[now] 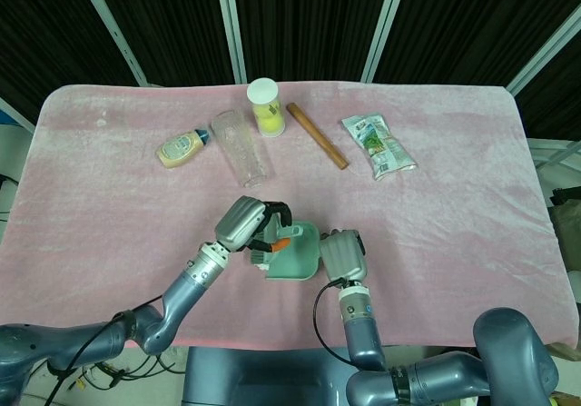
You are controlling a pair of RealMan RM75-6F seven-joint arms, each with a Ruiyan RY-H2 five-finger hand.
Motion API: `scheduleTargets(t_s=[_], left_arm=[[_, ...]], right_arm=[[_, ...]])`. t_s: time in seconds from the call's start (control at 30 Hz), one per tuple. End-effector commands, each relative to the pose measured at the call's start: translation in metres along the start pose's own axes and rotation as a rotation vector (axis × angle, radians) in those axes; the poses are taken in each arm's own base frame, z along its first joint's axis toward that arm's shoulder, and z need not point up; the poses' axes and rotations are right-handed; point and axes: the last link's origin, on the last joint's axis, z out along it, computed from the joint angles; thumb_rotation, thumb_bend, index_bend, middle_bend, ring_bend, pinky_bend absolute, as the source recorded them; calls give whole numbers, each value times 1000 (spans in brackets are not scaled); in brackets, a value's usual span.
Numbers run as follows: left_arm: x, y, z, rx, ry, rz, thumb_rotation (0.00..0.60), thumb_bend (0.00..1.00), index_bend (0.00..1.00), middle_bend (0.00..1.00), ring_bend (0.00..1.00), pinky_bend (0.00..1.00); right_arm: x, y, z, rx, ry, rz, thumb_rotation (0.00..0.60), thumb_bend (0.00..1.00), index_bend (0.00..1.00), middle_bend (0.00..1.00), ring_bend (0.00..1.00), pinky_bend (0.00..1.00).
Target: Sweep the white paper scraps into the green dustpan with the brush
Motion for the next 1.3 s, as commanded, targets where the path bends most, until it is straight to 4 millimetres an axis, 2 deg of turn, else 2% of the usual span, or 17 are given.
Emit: scheduleTargets(t_s=[0.03,0.23,0.5,0.87,1.3], left_arm=[[2,-11,-5,36,-26,26,600,354,660,710,790,930],[-8,-22,-7,79,-80,54,600,354,660,710,790,930],[-28,-18,-3,73,-86,27,600,354,659,709,790,930],[-44,6,16,-3,10,-61,600,354,658,708,790,930],[-43,18,22,-62,76,-111,600,354,658,705,790,930]], right_arm=[[-1,0,0,0,-2,-2,600,395,573,546,603,708],[-3,-1,1,0,-8,-6,600,395,573,546,603,708],[-3,0,2,-2,-11,-3,600,394,573,546,603,708],[-2,0,0,1,-6,-5,600,394,573,546,603,708],[0,-1,-3,4,-1,-3,600,395,573,546,603,708]])
